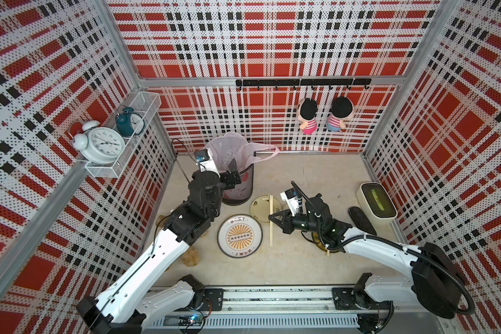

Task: Remove the packaging of disposable chopsticks
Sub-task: Place the packet bag in the trash bin, then place the disposable chopsticks on the plate.

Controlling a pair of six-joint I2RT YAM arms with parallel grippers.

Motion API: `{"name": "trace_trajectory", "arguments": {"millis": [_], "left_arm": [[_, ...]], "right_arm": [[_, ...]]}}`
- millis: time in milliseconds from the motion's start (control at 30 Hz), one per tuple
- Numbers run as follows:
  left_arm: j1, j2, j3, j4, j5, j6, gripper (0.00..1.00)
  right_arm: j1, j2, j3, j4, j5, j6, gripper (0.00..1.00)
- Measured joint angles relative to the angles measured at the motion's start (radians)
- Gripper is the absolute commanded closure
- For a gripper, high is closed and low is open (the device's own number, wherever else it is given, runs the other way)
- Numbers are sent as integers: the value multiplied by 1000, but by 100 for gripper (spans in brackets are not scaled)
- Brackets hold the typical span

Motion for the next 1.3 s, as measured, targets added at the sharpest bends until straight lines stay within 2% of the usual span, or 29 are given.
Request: {"name": "trace_trajectory", "arguments": {"millis": [100,300,533,867,967,1300], "left_arm": [[-39,-74,-163,24,29,-45,9],[-117,-113,-472,63,146,-117,9],[-144,-143,-701,154,209,-194,16],[-149,-131,-752,235,231,-221,19],[-147,-122,-752,255,240,-219,23],[-119,-85,-808,348,305,-216,26]], "right_arm": [[8,84,51,-3,-29,51,100],[25,208,102,-28,-56,130,100],[40,327,159,-47,-80,197,100],[47,486,229,-11,-143,311,100],[48,526,253,2,-156,333,100],[48,603,303,22,-190,365,100]]}}
